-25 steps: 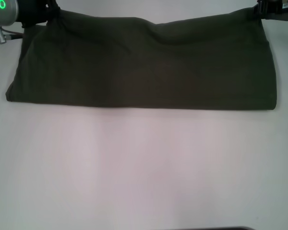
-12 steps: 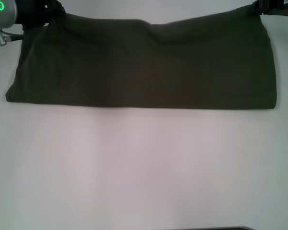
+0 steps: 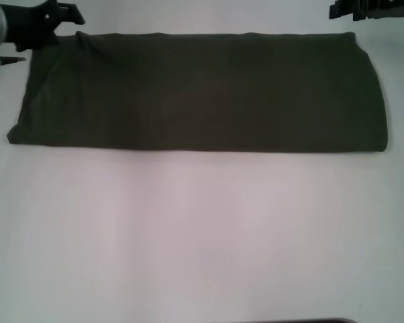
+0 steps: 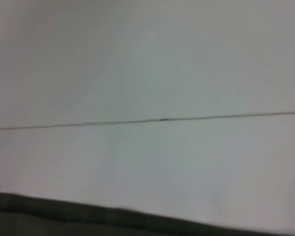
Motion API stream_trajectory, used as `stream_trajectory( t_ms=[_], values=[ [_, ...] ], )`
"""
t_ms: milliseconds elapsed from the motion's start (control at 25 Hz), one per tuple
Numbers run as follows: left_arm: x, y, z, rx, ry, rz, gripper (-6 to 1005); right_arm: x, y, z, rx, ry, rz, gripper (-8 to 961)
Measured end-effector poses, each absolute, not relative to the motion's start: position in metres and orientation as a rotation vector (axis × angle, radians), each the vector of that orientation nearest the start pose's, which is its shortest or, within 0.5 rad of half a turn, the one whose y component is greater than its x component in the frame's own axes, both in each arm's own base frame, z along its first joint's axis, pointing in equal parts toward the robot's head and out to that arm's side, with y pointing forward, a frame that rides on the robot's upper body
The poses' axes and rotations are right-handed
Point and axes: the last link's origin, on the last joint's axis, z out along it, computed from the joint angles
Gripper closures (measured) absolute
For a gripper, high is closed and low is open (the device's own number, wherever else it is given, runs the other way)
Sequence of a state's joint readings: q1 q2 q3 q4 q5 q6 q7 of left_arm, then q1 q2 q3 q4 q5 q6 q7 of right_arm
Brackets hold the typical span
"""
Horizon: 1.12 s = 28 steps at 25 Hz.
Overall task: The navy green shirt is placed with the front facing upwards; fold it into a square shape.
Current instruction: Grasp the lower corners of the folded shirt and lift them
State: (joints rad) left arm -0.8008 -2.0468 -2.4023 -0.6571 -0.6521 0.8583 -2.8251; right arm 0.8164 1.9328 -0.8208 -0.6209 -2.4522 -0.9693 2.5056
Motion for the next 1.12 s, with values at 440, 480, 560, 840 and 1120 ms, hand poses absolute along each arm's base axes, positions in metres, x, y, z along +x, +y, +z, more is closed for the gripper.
stream_trajectory(
  t_ms=[440,480,560,840,1120],
  values=[
    [-0.243,0.427,0.064,-1.924,-1.7,-0.588,331,0.253,0.401,0.077,-2.276,1.378,0.564,138],
    [-0.241,0.421,0.068,-1.956,-1.689,-0.619,331,0.253,0.392,0.081,-2.292,1.335,0.641,124],
    [-0.238,0.412,0.073,-2.015,-1.678,-0.655,331,0.256,0.373,0.087,-2.318,1.251,0.752,97],
    [-0.256,0.385,0.077,-2.113,-1.689,-0.63,330,0.292,0.323,0.092,-2.319,1.133,0.856,46],
    [-0.29,0.367,0.066,-2.093,-1.642,-0.569,331,0.311,0.303,0.083,-2.329,1.145,0.848,52]
  ],
)
